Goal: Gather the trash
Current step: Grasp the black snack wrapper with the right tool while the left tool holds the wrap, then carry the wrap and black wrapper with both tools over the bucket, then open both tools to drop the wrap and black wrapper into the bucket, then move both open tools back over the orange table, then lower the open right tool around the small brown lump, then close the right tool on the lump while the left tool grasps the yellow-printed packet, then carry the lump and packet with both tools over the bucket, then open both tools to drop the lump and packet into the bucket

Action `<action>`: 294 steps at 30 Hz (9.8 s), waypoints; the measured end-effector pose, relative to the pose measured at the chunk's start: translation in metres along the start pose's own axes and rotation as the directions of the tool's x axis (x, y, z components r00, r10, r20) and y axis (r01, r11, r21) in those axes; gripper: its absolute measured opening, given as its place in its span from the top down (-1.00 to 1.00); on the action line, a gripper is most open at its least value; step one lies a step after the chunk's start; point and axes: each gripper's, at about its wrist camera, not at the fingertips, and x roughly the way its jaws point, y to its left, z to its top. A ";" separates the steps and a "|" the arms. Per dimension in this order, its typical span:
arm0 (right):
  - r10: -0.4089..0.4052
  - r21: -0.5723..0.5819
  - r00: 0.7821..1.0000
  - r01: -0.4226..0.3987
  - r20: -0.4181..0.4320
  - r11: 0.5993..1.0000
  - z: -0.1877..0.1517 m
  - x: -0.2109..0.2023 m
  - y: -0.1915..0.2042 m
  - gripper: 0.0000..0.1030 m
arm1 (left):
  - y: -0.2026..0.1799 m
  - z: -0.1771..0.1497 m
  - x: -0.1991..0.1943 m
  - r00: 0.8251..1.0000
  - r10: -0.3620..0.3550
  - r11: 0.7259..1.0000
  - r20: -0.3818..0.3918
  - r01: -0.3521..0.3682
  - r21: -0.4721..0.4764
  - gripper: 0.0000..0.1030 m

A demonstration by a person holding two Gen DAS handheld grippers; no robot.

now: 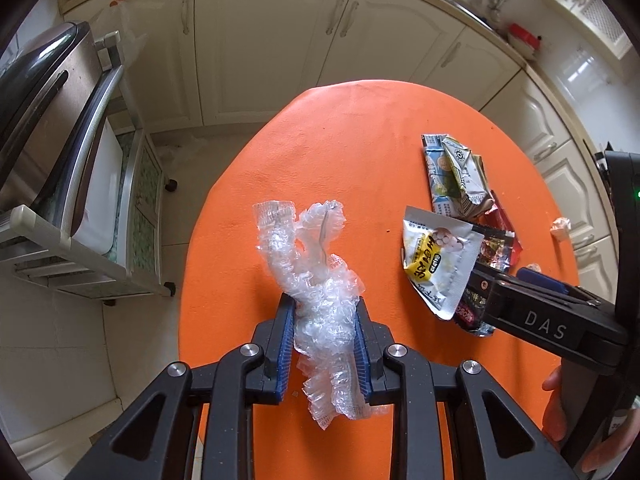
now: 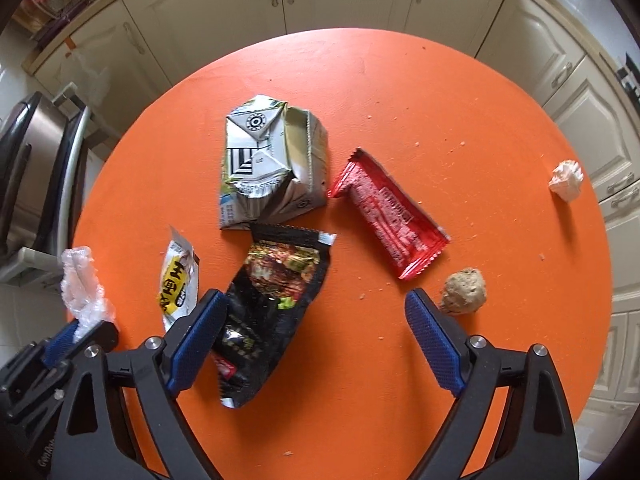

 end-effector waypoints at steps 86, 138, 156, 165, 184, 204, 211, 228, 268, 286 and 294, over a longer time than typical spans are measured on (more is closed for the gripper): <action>-0.020 0.781 0.997 -0.050 0.080 0.623 -0.290 -0.058 -0.524 0.85 | -0.665 -0.166 0.280 0.969 0.180 0.508 -0.170 0.057 0.860 -0.33; -0.127 0.663 0.968 -0.049 0.215 0.747 -0.233 -0.145 -0.372 -0.84 | -0.397 -0.111 0.057 0.995 -0.071 0.771 -0.069 0.099 0.629 -0.42; -0.027 0.424 0.974 -0.073 0.226 0.903 -0.137 -0.129 -0.215 -0.87 | -0.217 -0.078 -0.051 0.994 -0.028 0.930 0.110 -0.015 0.368 -0.47; -0.001 0.293 0.987 -0.047 0.160 0.955 -0.092 -0.098 -0.161 -0.87 | -0.156 -0.045 -0.050 0.997 0.005 0.970 0.080 -0.024 0.244 -0.47; 0.011 0.165 1.000 -0.015 0.026 0.986 -0.017 -0.015 -0.118 -0.24 | -0.088 0.041 0.029 0.998 0.044 0.997 -0.050 -0.041 0.060 -0.47; 0.033 0.155 0.999 -0.038 0.038 0.987 -0.020 -0.018 -0.124 0.51 | -0.080 0.049 0.064 1.000 0.014 0.996 -0.007 -0.013 0.084 0.77; 0.044 0.155 0.998 -0.052 0.054 0.987 -0.024 -0.026 -0.124 0.51 | -0.082 0.041 0.056 1.000 -0.013 0.996 -0.007 0.013 0.088 0.78; 0.021 0.238 0.989 -0.056 0.147 0.970 -0.063 -0.073 -0.167 0.51 | -0.159 0.004 0.008 0.997 -0.056 0.967 0.062 0.039 0.254 0.78; -0.154 0.742 0.982 0.020 0.113 0.670 -0.288 -0.116 -0.496 0.51 | -0.562 -0.163 0.148 0.990 0.003 0.573 -0.144 0.117 0.811 0.77; -0.107 0.797 0.993 0.021 0.055 0.604 -0.310 -0.078 -0.549 0.51 | -0.654 -0.166 0.261 0.977 0.120 0.552 -0.177 0.082 0.830 0.35; -0.075 0.760 0.994 -0.014 0.083 0.650 -0.285 -0.071 -0.532 0.49 | -0.634 -0.162 0.253 0.983 0.127 0.581 -0.135 0.036 0.813 0.35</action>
